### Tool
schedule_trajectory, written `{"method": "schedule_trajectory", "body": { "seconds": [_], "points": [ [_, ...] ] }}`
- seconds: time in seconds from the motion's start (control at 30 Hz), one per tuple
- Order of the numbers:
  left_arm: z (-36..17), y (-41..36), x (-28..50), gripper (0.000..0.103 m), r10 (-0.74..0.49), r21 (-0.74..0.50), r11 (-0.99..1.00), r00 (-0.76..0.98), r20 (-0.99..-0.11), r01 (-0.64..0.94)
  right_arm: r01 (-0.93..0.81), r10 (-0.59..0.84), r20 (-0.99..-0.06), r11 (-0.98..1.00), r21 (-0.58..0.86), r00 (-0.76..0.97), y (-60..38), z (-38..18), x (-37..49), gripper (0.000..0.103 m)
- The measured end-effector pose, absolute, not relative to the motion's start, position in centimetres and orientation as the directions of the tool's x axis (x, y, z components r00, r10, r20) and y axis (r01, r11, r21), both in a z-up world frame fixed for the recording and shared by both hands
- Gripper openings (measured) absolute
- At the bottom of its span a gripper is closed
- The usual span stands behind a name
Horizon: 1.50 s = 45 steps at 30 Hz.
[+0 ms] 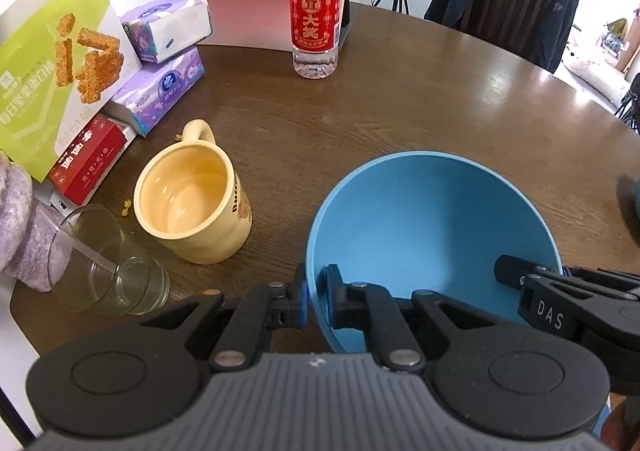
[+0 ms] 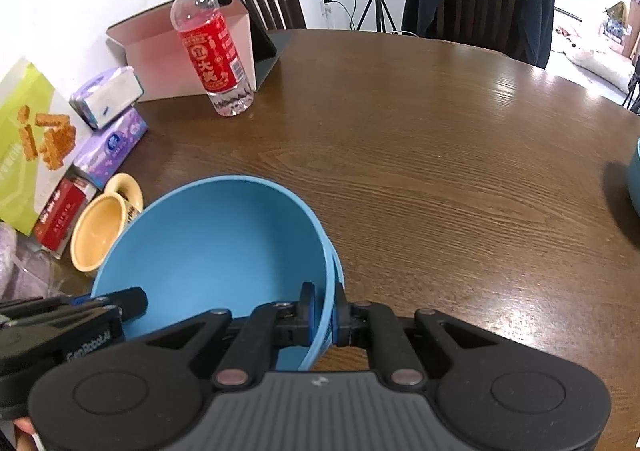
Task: Organize plates and bowls
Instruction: 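Carry the second blue bowl with both grippers over the first bowl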
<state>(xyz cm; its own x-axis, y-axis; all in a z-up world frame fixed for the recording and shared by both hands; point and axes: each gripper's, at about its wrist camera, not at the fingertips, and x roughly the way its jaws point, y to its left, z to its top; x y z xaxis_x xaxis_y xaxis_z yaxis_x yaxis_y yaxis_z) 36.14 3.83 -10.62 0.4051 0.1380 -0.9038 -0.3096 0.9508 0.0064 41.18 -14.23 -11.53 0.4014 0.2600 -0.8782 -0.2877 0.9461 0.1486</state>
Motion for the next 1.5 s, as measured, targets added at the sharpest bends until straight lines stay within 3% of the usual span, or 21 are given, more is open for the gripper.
{"method": "schedule_trajectory", "body": {
  "seconds": [1.5],
  "points": [
    [-13.5,1.9,36.7,0.013,0.227,0.146,0.966,0.435,-0.871,-0.212,-0.342,0.24,-0.853,0.937,0.078,0.463,-13.5,-13.5,41.4,0.009]
  ]
}}
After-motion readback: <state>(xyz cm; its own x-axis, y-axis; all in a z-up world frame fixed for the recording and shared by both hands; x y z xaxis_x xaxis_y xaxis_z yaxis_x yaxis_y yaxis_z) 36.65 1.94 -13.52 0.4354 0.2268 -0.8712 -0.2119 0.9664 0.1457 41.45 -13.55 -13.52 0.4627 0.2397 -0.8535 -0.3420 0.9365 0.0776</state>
